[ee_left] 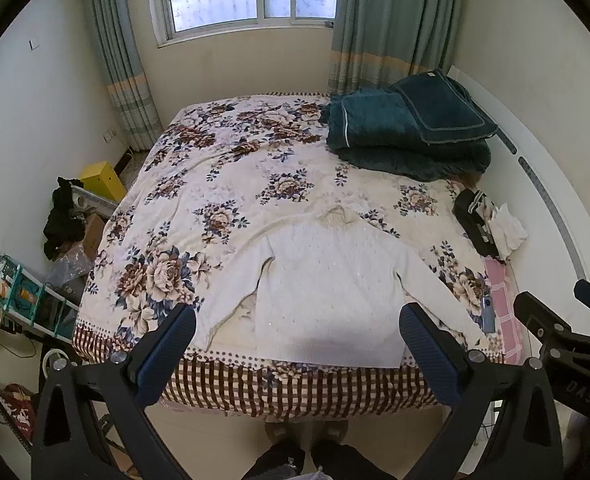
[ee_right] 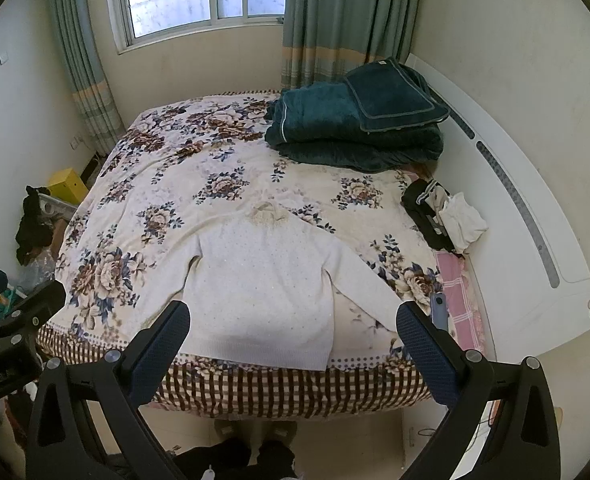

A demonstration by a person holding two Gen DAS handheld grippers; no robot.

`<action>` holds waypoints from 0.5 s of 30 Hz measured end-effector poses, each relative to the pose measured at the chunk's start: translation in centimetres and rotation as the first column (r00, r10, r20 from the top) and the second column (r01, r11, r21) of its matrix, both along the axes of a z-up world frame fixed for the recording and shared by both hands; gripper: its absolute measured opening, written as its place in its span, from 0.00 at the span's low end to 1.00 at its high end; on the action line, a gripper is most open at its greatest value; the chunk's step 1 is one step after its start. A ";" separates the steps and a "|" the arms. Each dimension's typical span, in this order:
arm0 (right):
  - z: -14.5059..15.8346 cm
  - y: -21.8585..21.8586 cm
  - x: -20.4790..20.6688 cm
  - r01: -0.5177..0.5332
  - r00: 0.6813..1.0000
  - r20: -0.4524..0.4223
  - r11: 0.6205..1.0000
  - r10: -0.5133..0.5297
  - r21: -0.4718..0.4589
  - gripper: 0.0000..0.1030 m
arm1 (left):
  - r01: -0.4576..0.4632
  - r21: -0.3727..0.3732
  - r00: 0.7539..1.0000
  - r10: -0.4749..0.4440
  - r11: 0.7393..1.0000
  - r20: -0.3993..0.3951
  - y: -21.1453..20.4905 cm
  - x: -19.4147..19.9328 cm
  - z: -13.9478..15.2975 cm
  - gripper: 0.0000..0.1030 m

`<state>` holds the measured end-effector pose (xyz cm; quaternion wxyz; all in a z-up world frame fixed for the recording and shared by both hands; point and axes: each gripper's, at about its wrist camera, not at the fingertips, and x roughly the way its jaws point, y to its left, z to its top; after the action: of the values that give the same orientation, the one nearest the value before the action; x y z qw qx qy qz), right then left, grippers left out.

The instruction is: Fold small clothes

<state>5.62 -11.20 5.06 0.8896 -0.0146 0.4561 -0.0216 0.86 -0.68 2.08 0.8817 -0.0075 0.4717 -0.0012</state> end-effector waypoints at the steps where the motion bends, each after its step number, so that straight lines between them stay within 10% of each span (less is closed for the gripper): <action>1: 0.2 -0.2 0.0 -0.002 1.000 0.002 1.000 0.002 0.002 1.00 | -0.002 0.000 1.000 0.002 1.000 -0.001 -0.1 0.1 0.1 1.00; 15: 0.7 -0.2 -0.1 -0.002 1.000 0.005 1.000 0.002 0.008 1.00 | -0.010 -0.002 1.000 0.011 1.000 0.011 -0.5 -0.3 0.7 1.00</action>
<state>5.56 -11.39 5.74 0.8908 -0.0116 0.4538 -0.0189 0.54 -1.22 2.77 0.8843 -0.0108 0.4668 0.0030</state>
